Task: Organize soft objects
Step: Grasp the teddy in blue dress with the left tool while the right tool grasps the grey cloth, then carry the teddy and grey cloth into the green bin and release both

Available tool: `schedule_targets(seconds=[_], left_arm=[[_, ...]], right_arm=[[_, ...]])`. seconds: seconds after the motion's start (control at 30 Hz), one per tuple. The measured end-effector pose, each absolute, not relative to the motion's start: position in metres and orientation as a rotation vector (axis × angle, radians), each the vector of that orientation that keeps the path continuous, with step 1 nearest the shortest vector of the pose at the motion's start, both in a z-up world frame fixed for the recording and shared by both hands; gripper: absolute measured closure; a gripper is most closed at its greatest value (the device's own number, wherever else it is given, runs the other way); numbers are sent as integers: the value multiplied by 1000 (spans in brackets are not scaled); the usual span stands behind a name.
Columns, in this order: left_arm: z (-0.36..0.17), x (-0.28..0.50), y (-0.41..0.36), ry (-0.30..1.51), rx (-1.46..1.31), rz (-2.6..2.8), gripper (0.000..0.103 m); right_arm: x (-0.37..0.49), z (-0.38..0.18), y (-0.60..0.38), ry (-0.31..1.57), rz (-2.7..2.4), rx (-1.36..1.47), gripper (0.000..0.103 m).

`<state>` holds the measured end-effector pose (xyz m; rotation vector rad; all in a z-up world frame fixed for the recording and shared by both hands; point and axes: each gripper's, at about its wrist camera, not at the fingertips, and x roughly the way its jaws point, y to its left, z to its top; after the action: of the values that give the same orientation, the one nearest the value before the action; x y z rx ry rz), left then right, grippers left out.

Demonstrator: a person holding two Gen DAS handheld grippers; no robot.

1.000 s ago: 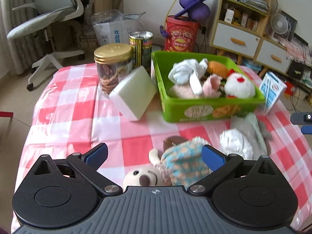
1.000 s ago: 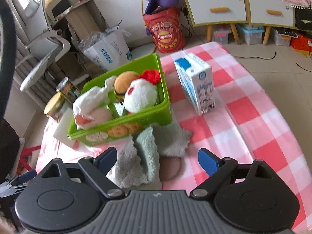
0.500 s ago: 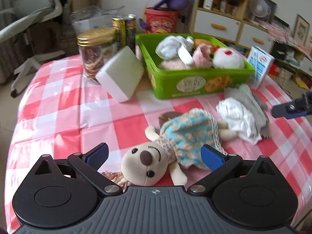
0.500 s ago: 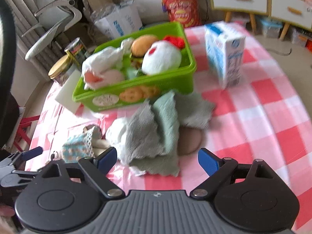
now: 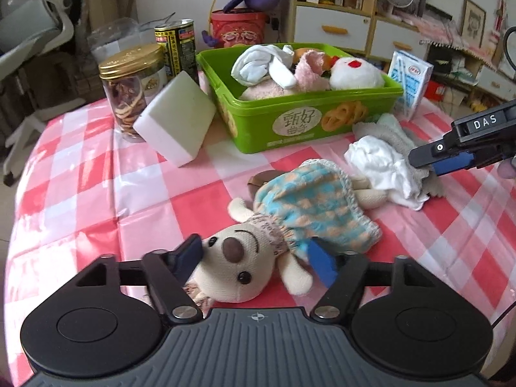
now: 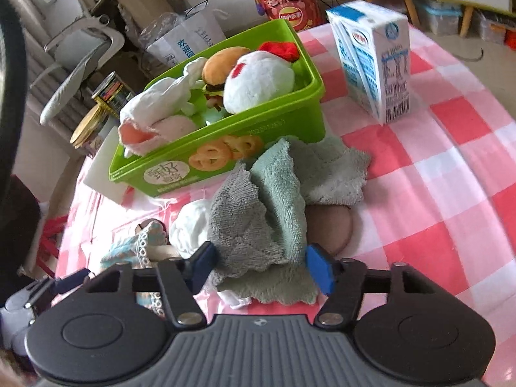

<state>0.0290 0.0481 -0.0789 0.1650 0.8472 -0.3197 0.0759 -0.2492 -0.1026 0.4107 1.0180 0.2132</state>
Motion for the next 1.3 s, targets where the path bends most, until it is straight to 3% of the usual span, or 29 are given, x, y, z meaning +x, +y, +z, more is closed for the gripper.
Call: schedule_targets(seconds=[0.2, 0.63, 0.8, 1.0, 1.03, 1.13, 1.3], left_arm=[[-75, 31, 53, 862, 140, -273, 62], [-50, 33, 62, 869, -122, -171, 66], [-61, 39, 57, 1016, -189, -264, 66], [-63, 33, 39, 993, -103, -330, 54], [-62, 32, 36, 982, -91, -343, 50], [-62, 30, 29, 946, -33, -365, 45], [-72, 30, 13, 952, 81, -362, 46]], right_arm=[[77, -105, -251, 990, 267, 457, 103], [55, -65, -274, 1007, 201, 416, 103], [48, -61, -277, 1076, 154, 251, 103], [54, -77, -284, 1132, 146, 242, 103], [55, -76, -286, 1121, 156, 258, 93], [54, -74, -286, 1079, 161, 270, 74], [59, -82, -271, 1065, 154, 190, 74]])
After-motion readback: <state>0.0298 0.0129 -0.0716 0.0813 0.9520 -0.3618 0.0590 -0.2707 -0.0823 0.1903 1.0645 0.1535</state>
